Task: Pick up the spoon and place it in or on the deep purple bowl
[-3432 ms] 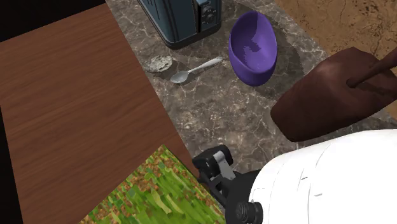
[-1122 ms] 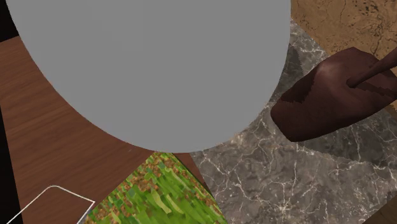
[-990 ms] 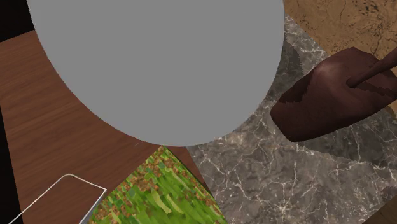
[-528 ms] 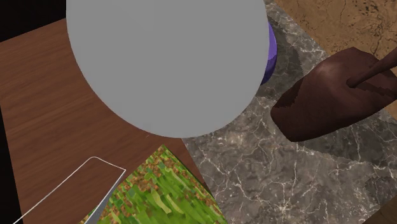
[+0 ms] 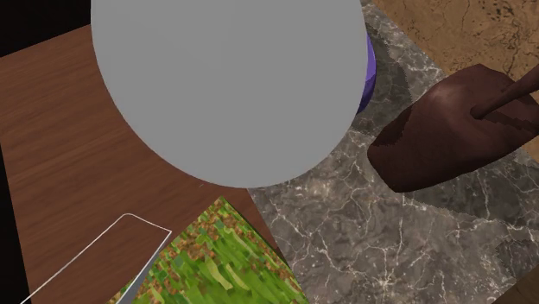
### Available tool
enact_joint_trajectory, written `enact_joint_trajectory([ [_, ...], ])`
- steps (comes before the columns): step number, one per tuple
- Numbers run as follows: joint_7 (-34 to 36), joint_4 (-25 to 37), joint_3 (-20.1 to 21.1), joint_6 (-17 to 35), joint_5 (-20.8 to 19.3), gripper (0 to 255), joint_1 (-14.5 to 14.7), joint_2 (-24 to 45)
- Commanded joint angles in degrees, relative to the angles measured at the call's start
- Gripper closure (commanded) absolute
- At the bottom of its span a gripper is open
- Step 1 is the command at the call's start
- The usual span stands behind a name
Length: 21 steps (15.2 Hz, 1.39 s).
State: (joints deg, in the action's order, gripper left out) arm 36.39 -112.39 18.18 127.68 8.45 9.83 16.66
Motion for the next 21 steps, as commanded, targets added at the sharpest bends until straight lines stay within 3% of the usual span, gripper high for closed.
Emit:
enact_joint_trajectory([
  [1,0.0,-0.1,0.1,0.1,0.0,255,0.1,0.1],
  [7,0.0,0.0,0.1,0.1,0.0,255,0.1,0.1],
  [21,0.9,4.7,0.4,-9.4,0.8,255,-0.5,-4.9],
])
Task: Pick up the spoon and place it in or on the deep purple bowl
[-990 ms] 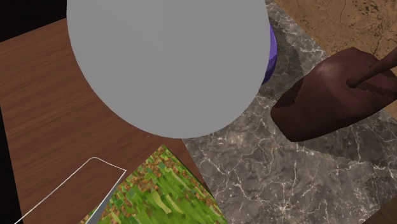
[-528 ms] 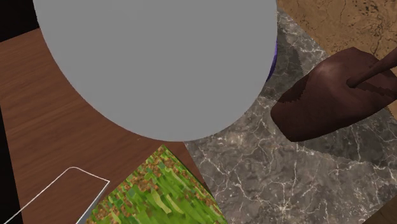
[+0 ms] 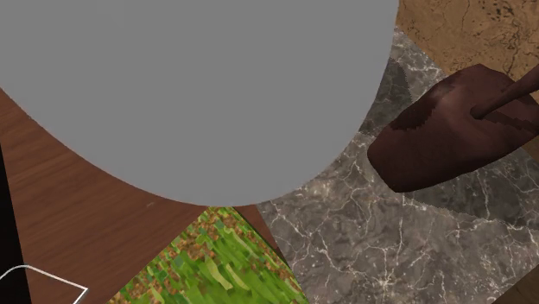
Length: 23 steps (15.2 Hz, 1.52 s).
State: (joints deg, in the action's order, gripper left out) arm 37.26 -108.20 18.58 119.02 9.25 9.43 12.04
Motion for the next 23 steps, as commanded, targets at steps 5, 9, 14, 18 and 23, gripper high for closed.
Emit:
enact_joint_trajectory([
  [5,0.4,2.8,0.0,-4.3,0.2,255,-0.2,-1.5],
  [9,0.8,4.9,0.0,-7.1,0.3,255,-0.3,-2.3],
  [14,1.3,7.8,0.0,-10.7,0.3,255,-0.4,-3.1],
  [18,1.7,10.4,0.0,-13.7,0.3,255,-0.4,-3.5],
  [23,-0.8,19.3,-1.6,-17.5,-1.4,255,-2.0,2.5],
])
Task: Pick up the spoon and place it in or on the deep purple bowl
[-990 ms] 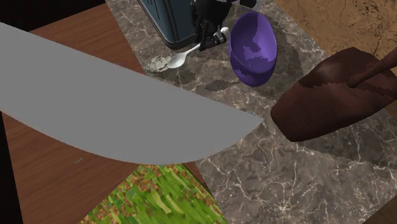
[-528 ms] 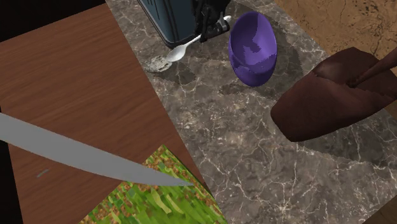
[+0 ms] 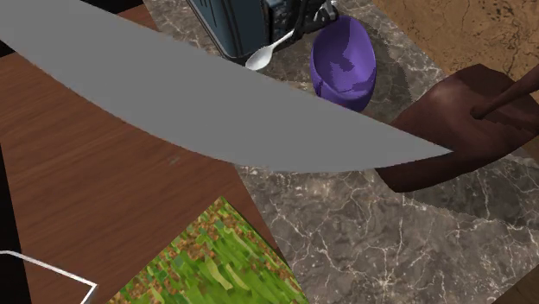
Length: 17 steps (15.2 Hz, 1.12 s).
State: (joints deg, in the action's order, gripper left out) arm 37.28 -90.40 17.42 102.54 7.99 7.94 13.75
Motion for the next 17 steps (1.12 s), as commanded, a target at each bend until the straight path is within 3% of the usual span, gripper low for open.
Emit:
enact_joint_trajectory([
  [1,-1.4,4.0,-0.8,-1.9,-0.6,255,-0.9,2.4],
  [7,-4.6,22.6,-2.7,-9.6,-3.2,255,-2.3,14.4],
  [10,-6.0,38.3,-3.7,-16.3,-4.7,255,-2.2,23.8],
  [17,-7.0,29.3,-3.7,-9.5,-4.3,255,-3.0,21.6],
])
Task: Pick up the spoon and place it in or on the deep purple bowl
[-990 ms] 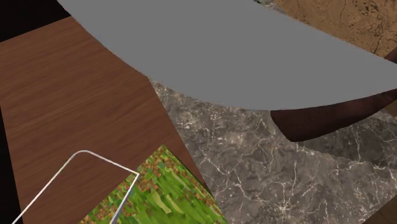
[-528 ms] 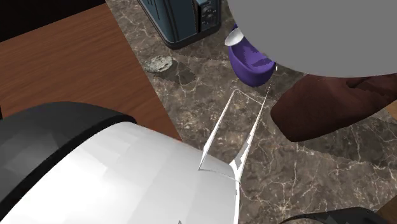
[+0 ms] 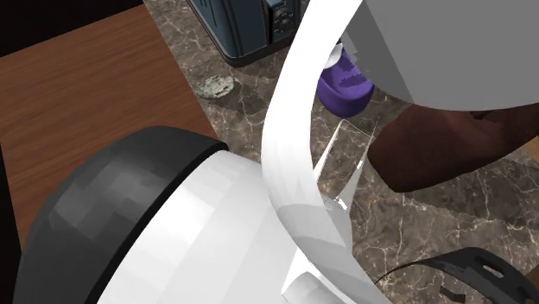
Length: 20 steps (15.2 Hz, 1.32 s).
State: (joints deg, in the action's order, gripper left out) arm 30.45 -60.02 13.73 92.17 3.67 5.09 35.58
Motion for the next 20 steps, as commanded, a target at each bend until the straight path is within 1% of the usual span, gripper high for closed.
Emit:
enact_joint_trajectory([
  [1,-0.3,-2.2,0.0,1.8,0.1,255,-0.2,-0.4],
  [8,-1.1,-8.3,-0.1,7.4,0.2,255,-0.6,-0.8],
  [16,-1.1,-8.5,-0.1,7.6,0.2,255,-0.6,-0.8],
  [17,-1.1,-8.5,-0.1,7.6,0.2,0,-0.6,-0.8],
  [20,-1.1,-8.4,-0.1,7.6,0.2,0,-0.6,-0.8],
])
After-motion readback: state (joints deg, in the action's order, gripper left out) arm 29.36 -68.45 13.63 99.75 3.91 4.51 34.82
